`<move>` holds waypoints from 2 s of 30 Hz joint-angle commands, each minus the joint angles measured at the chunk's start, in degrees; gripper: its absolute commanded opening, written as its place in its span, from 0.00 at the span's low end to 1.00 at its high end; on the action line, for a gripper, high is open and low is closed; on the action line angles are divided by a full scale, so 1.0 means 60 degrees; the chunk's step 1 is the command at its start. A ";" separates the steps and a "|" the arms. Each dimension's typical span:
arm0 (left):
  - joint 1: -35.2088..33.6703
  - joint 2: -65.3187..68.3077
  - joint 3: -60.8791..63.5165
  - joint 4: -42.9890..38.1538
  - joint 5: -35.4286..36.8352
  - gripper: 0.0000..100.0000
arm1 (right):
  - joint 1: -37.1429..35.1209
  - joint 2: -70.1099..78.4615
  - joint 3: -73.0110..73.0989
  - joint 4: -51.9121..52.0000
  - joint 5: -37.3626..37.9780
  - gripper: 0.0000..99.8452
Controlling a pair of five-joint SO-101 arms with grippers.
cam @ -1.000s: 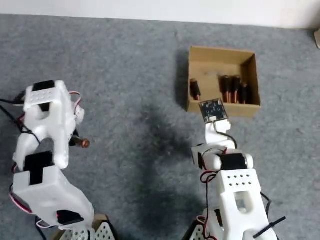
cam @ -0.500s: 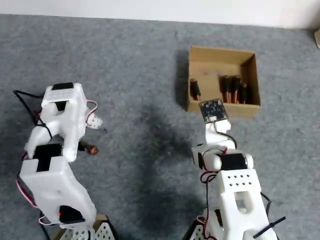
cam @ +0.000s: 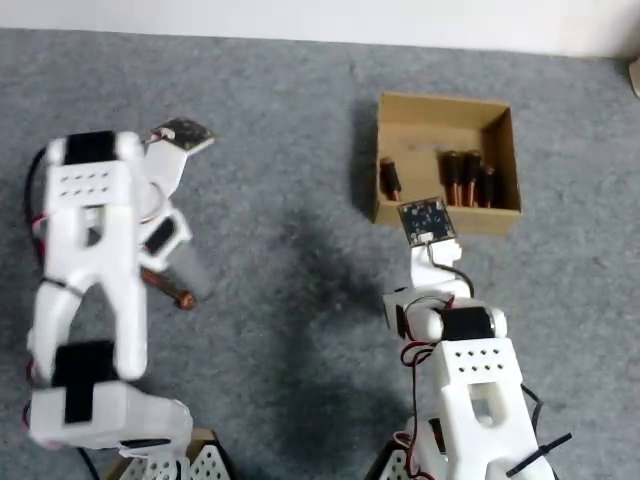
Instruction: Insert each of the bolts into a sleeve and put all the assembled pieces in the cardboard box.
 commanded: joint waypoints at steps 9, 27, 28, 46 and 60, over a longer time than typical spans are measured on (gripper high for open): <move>-0.1238 -0.1927 0.3934 -0.2593 -0.8821 0.36 | 0.0081 -0.0198 -0.0022 -0.0198 0.0117 0.01; -0.0901 -0.1780 0.4388 -0.2183 -1.3729 0.36 | 0.0081 -0.0198 -0.0022 -0.0212 0.0117 0.01; -0.0886 -0.1663 0.4388 -0.2198 -1.3905 0.36 | 0.0081 -0.0198 -0.0022 -0.0212 0.0117 0.01; -0.0608 0.3289 0.2264 -0.4630 -1.0828 0.36 | 0.0081 -0.0198 -0.0022 -0.0212 0.0117 0.01; -0.0608 0.3275 0.2205 -0.4088 -1.0799 0.08 | 0.0081 -0.0198 -0.0022 -0.0212 0.0117 0.01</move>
